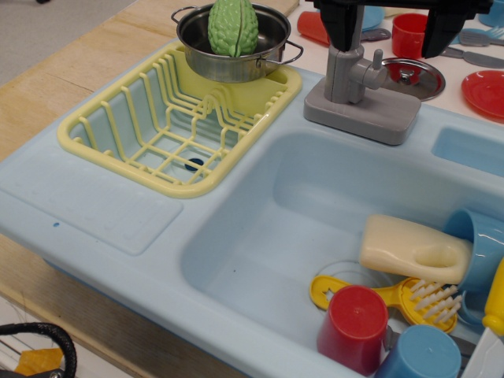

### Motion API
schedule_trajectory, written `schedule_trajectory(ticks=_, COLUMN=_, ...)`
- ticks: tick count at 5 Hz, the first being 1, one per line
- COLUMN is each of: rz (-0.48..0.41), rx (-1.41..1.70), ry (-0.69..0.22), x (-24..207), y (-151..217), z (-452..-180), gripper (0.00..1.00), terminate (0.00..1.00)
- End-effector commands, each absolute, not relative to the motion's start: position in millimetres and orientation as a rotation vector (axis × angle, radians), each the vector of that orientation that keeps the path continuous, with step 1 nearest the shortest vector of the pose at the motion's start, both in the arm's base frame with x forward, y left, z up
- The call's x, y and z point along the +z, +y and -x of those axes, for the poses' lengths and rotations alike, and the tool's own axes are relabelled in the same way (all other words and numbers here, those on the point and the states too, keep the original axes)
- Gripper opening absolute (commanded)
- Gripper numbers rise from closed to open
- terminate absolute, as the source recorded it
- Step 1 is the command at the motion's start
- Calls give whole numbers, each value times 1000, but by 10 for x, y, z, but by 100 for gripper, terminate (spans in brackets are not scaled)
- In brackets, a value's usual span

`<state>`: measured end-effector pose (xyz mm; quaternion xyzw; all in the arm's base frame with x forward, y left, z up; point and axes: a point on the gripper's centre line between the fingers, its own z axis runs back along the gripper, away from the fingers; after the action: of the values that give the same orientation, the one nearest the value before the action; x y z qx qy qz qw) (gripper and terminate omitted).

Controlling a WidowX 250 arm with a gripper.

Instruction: Turn lever vertical to front

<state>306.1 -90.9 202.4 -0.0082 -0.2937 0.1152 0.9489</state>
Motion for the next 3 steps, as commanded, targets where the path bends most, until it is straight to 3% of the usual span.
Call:
schedule_trajectory(ticks=1, rz=17, rx=234, ry=-598, x=2024, y=-909, z=-3061, gripper=100, terminate=0)
schedule_trajectory(ticks=3, rz=21, rx=222, ry=-593, x=1936, y=-858, z=-3166, gripper=100, terminate=0)
